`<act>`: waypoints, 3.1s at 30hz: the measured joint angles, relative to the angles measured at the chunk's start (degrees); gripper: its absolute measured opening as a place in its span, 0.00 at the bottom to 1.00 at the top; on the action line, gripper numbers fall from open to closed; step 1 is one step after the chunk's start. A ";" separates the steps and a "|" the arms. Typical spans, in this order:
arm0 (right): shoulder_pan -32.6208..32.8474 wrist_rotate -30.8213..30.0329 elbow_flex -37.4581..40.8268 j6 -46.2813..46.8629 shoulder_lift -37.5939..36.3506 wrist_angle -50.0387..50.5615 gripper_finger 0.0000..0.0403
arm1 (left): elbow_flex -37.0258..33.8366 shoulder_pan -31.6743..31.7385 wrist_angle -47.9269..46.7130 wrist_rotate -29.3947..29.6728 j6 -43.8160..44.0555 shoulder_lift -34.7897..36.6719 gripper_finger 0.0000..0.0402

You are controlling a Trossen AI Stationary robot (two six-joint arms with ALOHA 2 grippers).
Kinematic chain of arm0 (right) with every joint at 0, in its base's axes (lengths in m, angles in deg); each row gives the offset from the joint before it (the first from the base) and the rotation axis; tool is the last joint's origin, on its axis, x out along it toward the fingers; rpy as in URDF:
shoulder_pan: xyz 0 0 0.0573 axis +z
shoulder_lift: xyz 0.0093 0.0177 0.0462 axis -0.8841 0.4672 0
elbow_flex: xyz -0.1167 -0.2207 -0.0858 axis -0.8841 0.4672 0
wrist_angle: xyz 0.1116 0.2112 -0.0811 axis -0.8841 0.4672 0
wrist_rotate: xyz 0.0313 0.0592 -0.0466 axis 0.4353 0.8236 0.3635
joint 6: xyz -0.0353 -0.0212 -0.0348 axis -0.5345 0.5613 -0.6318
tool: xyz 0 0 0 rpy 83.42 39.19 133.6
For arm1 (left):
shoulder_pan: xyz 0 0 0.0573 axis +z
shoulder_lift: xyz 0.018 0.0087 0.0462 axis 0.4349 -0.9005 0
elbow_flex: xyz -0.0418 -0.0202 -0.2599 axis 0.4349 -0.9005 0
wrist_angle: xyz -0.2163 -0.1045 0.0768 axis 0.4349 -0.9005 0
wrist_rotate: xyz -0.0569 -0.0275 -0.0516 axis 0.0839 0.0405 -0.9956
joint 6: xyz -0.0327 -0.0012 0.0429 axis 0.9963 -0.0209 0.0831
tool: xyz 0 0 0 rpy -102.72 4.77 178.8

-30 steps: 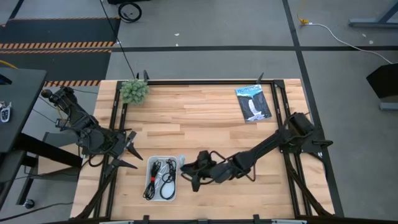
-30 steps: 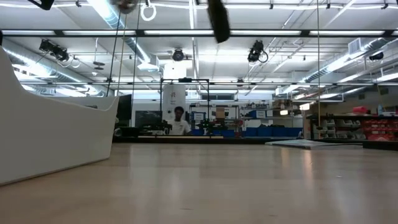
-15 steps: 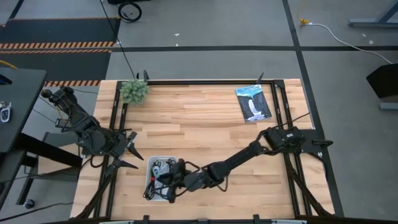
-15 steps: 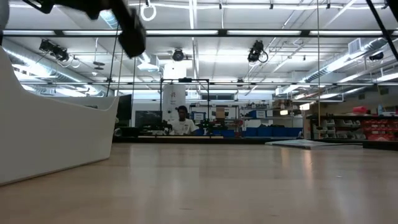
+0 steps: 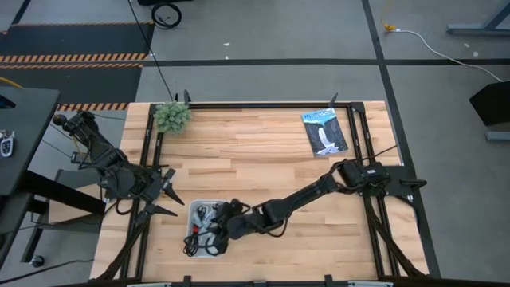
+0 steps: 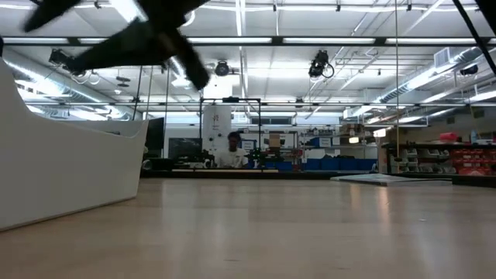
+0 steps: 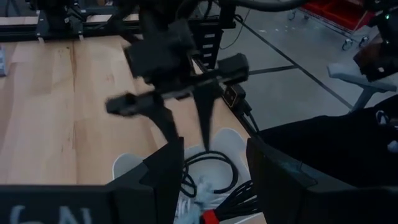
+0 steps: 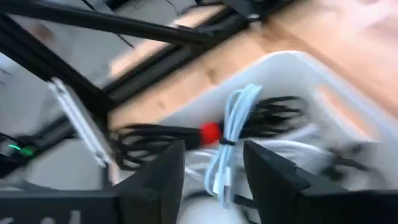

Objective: Pick and place USB-C Cables
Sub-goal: Return to Home Position

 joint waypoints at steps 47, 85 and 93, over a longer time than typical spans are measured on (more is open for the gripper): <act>5.03 -24.02 48.60 39.48 -57.85 58.10 0.21 | 0.00 0.02 0.81 9.18 -3.91 -0.02 0.46; -9.03 -15.91 105.53 -28.63 -96.94 -46.83 0.01 | -16.02 48.99 29.78 -14.91 -20.94 8.86 0.09; -15.23 -9.27 105.53 -38.00 -100.72 -48.88 0.01 | -16.02 54.77 29.60 -13.95 -13.35 17.88 0.02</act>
